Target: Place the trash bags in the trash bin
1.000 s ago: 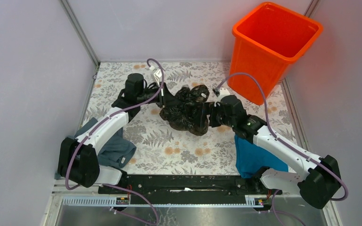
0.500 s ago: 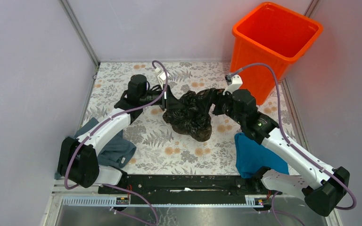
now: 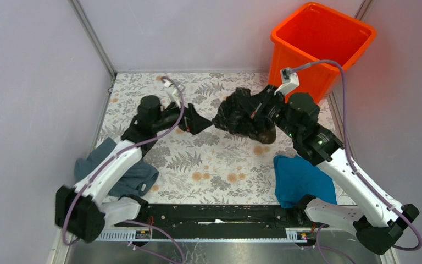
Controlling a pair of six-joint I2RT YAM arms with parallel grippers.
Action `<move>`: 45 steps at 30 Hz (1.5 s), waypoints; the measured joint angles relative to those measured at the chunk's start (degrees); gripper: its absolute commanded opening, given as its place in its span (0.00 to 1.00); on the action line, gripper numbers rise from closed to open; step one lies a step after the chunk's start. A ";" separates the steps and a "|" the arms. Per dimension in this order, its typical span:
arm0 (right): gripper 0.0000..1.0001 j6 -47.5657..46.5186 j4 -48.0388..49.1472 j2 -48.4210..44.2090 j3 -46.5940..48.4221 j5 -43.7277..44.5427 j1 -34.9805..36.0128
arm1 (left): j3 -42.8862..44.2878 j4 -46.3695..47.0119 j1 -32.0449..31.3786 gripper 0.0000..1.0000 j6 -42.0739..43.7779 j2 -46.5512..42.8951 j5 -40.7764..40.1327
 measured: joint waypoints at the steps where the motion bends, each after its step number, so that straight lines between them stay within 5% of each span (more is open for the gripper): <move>1: 0.00 0.90 -0.09 0.15 2.36 -0.42 0.00 | -1.42 1.36 0.02 0.99 0.15 -2.97 -0.85; 5: 0.11 4.24 2.05 1.40 6.91 -0.55 0.00 | -9.77 13.92 -0.02 0.99 -0.79 -13.62 0.92; 8: 0.00 7.39 6.38 3.87 3.48 -2.47 -0.04 | -15.47 23.78 -0.26 0.99 -2.91 -17.27 2.29; 16: 0.00 5.09 -2.93 28.28 1.77 -10.19 -0.04 | -11.45 14.64 -0.37 0.99 1.38 -16.44 -9.27; 19: 0.00 1.27 -9.33 25.73 8.02 -9.38 -0.04 | -12.66 14.58 -0.35 0.99 2.32 -20.59 -13.90; 23: 0.00 -3.37 -1.88 13.49 15.96 -8.59 -0.04 | -13.94 15.32 -0.13 0.99 3.06 -26.03 -18.62; 28: 0.00 -1.09 13.60 -4.35 3.34 -5.20 -0.68 | -13.94 16.72 0.96 0.99 3.10 -25.62 -19.43; 31: 0.00 1.86 15.47 1.62 -3.39 -8.11 -2.10 | -13.94 16.24 1.11 0.99 2.93 -23.82 -19.41; 36: 0.00 1.86 4.04 14.45 -5.29 -10.14 -2.43 | -13.94 16.04 1.14 0.99 2.73 -23.06 -19.41; 45: 0.00 0.59 5.64 -1.31 -2.19 -7.76 -2.43 | -13.62 15.98 1.38 0.99 2.71 -21.77 -18.75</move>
